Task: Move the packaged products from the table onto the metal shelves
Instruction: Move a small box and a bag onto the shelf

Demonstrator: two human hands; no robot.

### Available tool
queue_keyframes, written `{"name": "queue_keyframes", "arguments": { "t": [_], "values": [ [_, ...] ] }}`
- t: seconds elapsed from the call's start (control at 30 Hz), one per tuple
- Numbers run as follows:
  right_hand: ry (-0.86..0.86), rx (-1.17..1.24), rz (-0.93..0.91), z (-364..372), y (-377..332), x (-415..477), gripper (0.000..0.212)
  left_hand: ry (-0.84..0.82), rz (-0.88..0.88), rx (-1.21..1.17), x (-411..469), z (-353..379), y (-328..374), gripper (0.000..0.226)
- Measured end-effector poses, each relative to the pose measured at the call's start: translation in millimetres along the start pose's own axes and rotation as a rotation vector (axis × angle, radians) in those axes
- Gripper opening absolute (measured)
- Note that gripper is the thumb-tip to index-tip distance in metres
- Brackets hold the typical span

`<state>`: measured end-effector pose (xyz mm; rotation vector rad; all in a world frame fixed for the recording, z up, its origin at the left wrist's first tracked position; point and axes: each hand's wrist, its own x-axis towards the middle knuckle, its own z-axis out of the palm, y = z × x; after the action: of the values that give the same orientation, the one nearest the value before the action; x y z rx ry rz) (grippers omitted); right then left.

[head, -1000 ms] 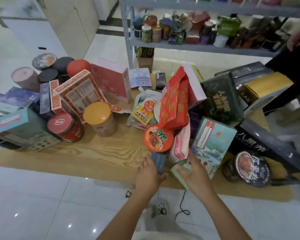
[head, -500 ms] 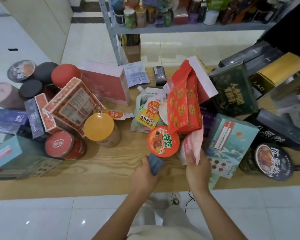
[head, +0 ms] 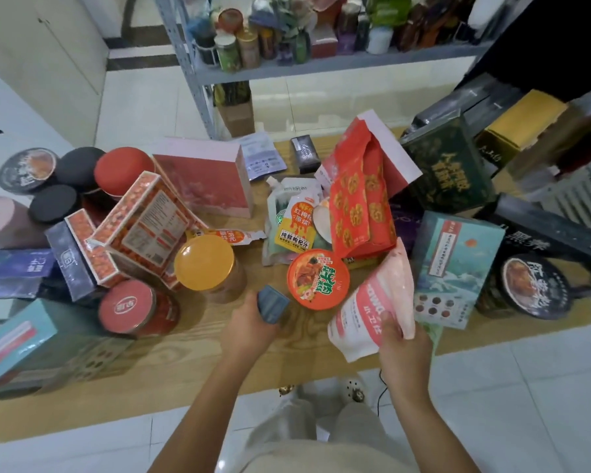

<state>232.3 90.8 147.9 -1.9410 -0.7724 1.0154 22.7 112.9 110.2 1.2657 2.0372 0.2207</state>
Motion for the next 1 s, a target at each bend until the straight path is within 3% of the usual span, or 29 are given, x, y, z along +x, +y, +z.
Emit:
{"name": "queue_keyframes", "arguments": {
  "t": [0.1,0.23,0.47,0.57,0.7,1.0],
  "values": [
    [-0.029,0.018,-0.077,-13,-12,-10,0.015,0.045,0.053,-0.096,1,-12,-1,0.051],
    [-0.1,0.08,-0.216,-30,-38,-16,0.008,0.14,0.079,-0.182,-10,-24,2,0.064],
    [-0.36,0.277,-0.357,-59,-78,-2,0.013,0.41,-0.037,-0.795,-74,-31,14,0.057],
    [-0.495,0.316,-0.407,-62,-87,3,0.015,0.556,-0.087,-1.045,-123,-23,15,0.064],
    [-0.701,0.273,-0.449,-53,-91,-2,0.012,0.804,-0.166,-1.297,-188,-4,13,0.038],
    [-1.229,0.204,-0.439,-16,-83,-104,0.004,1.421,-0.451,-1.449,-335,27,-33,0.032]
  ]
}}
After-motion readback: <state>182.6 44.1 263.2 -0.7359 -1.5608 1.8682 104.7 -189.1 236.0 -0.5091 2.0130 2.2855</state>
